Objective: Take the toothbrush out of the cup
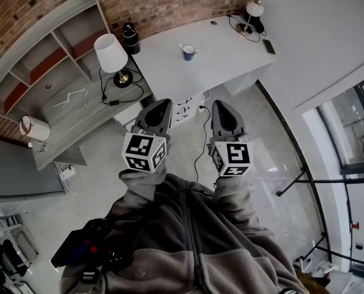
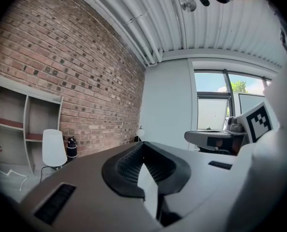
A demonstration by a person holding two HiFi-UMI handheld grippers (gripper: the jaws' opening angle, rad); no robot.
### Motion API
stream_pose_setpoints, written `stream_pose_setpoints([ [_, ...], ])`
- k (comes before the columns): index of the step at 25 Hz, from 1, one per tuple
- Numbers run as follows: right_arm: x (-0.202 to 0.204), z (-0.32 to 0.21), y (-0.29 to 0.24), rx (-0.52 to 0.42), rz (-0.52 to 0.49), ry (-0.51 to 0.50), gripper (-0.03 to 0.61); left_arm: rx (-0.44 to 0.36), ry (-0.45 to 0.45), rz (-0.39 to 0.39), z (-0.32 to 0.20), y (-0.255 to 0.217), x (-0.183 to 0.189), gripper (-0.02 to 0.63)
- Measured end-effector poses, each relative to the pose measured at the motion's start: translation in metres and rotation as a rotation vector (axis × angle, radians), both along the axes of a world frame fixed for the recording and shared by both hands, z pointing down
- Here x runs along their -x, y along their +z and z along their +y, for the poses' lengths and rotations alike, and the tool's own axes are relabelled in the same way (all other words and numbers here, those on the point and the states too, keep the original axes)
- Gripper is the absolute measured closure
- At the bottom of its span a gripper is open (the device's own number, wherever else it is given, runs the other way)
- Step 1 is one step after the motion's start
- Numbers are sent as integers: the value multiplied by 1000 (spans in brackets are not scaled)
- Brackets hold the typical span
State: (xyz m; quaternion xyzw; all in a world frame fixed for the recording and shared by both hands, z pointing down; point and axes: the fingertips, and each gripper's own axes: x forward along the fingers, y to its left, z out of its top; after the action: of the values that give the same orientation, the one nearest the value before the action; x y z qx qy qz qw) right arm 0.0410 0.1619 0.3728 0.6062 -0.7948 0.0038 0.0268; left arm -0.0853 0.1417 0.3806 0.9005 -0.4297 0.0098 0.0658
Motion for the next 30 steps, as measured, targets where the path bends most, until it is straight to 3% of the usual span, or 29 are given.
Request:
stream_pose_setpoints([
  [14,-13,-9,33,59,-16,19,577,74,-65,-4,-5,40,20,609],
  [22,-5,-95,32,35,-28,-76,577,52,-171,-20,-79,38,33,609],
  [30,-45,-206,19,25,-31,-111,577,47,-206,-27,-186,25,-6,609],
])
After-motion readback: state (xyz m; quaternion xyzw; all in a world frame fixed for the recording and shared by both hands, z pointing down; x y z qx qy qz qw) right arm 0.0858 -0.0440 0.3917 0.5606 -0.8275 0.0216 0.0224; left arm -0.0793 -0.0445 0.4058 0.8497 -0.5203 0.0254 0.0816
